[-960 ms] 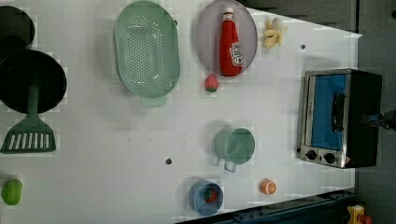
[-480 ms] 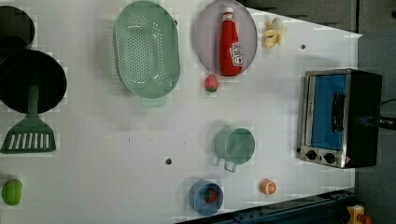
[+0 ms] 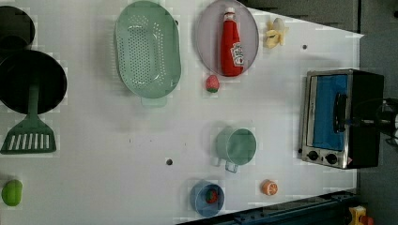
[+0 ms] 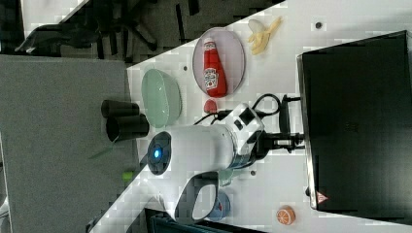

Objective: Flap open oven.

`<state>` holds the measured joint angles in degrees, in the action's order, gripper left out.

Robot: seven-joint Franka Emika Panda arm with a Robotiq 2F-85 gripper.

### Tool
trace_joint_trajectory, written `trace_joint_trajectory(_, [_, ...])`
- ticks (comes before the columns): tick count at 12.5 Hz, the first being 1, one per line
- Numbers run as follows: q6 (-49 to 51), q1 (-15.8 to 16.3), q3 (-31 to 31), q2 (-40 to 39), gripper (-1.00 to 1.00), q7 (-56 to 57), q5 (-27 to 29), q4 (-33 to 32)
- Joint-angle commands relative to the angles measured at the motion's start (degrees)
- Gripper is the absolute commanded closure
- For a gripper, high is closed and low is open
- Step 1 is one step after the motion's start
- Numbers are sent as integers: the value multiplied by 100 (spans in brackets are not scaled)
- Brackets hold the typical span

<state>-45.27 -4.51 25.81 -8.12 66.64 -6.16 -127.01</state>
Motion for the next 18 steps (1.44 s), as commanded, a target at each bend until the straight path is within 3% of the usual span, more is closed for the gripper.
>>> trace_joint_trajectory(1, [-92,112,-112,-54,65,255,21,63])
trace_joint_trajectory(5, [-89,210,-157,-54,65,-155,-198,31])
trace_joint_trajectory(8, [-82,447,-235,-55,65,-817,-1071,-38])
trace_joint_trajectory(13, [-80,796,-677,-122,65,-2443,-2053,-305])
trace_joint_trajectory(18, [-58,1061,-1185,-721,65,-4422,-3353,-326])
